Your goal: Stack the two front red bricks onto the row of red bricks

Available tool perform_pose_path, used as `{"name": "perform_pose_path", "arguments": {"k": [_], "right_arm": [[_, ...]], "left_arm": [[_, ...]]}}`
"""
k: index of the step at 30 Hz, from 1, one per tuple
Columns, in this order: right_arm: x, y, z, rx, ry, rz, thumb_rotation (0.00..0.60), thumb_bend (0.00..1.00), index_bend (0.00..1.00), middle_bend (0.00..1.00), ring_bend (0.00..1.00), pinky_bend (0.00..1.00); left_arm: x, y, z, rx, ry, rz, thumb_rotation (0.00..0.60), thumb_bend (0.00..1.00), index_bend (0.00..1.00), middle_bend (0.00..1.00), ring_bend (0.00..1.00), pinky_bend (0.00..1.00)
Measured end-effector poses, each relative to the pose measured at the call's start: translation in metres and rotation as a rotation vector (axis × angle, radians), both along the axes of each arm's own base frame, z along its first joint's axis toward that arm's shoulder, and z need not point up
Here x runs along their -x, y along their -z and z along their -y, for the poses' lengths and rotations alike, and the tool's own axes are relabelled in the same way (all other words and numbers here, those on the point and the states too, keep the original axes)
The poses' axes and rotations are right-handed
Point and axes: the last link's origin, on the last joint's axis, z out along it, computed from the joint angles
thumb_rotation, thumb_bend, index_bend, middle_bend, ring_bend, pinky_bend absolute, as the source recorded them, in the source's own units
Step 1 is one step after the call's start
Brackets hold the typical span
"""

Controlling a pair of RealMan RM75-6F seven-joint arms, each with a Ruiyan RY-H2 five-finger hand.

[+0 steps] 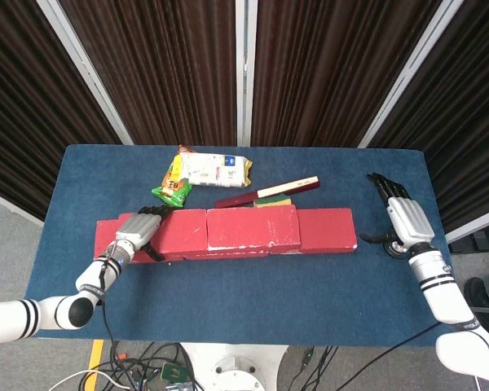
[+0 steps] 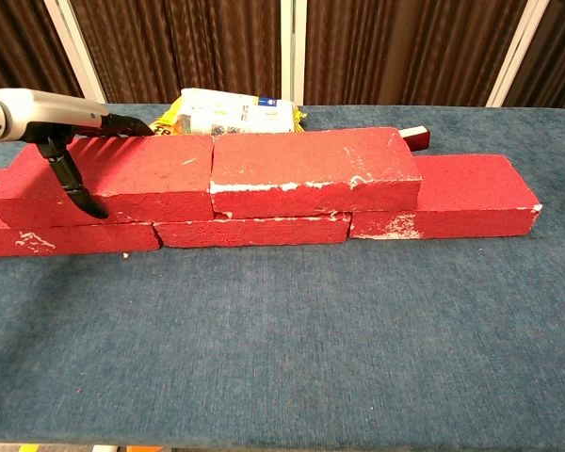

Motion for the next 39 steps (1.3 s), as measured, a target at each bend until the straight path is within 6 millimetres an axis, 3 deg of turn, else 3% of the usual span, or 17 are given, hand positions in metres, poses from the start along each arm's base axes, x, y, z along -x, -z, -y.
{"name": "perform_pose_path", "arguments": {"k": [12,24,32,39], "right_arm": [[0.002,-0.002,0.000,0.003,0.005,0.003,0.600,0.00,0.00,0.00,0.00,0.00],[0.000,-0.007,-0.002,0.019,0.001,0.016,0.600,0.00,0.00,0.00,0.00,0.00],[0.004,-0.015,-0.011,0.042,0.005,0.017,0.600,0.00,0.00,0.00,0.00,0.00],[0.020,-0.024,-0.029,0.078,0.007,-0.022,0.600,0.00,0.00,0.00,0.00,0.00]], "left_arm": [[0.000,-0.006,0.000,-0.026,0.015,0.004,0.600,0.05,0.00,0.00,0.00,0.00],[-0.004,-0.027,0.010,-0.038,0.026,0.012,0.600,0.05,0.00,0.00,0.00,0.00],[-0.015,-0.054,0.026,-0.135,0.070,0.063,0.600,0.04,0.00,0.00,0.00,0.00],[-0.005,-0.090,0.046,-0.327,0.100,0.120,0.600,0.00,0.00,0.00,0.00,0.00]]}}
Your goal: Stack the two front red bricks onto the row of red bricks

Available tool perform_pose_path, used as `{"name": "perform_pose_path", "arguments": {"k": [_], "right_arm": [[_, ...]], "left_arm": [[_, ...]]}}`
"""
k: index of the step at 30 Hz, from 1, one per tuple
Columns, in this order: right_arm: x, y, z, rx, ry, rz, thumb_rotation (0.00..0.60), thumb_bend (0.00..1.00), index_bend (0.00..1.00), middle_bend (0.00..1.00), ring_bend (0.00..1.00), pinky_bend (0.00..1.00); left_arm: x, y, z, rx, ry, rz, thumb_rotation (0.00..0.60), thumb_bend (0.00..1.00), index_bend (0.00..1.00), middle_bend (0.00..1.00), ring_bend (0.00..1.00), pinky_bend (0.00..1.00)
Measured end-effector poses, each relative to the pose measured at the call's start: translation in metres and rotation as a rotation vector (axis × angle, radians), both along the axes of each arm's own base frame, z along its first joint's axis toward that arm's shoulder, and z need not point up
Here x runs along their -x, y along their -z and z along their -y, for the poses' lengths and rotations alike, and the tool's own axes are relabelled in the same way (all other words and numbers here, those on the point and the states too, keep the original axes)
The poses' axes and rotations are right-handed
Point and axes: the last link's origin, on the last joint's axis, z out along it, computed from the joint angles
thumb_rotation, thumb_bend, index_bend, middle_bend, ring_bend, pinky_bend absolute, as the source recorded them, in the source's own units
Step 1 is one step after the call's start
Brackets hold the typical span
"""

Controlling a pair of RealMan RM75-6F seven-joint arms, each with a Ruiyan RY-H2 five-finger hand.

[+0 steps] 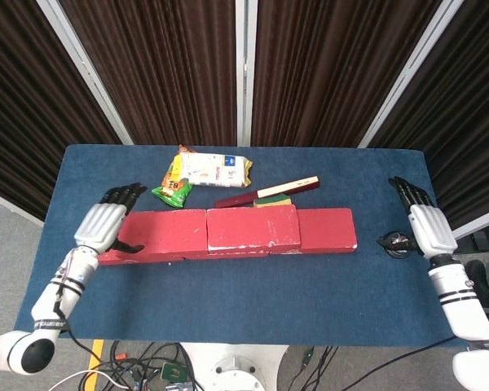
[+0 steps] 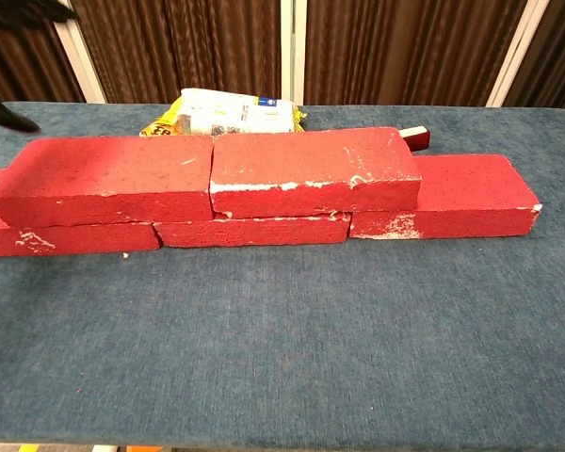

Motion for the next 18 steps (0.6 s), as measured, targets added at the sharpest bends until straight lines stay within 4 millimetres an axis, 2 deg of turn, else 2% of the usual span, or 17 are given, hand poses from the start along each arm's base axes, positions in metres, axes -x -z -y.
{"name": "perform_pose_path", "arguments": {"k": [3,8,12,18], "right_arm": [[0.009,-0.004,-0.013,0.042,-0.008,-0.041,0.600,0.00,0.00,0.00,0.00,0.00],[0.031,-0.009,-0.050,0.126,0.002,-0.104,0.600,0.00,0.00,0.00,0.00,0.00],[0.052,-0.011,-0.092,0.175,0.041,-0.167,0.600,0.00,0.00,0.00,0.00,0.00],[0.069,-0.008,-0.133,0.193,0.076,-0.207,0.600,0.00,0.00,0.00,0.00,0.00]], "left_arm": [[0.012,-0.014,0.014,-0.095,0.041,0.002,0.600,0.00,0.00,0.00,0.00,0.00],[0.055,-0.030,0.054,-0.237,0.060,-0.055,0.600,0.00,0.00,0.00,0.00,0.00],[0.091,-0.033,0.088,-0.296,0.005,-0.099,0.600,0.00,0.00,0.00,0.00,0.00],[0.127,-0.028,0.132,-0.330,-0.084,-0.105,0.600,0.00,0.00,0.00,0.00,0.00]]}}
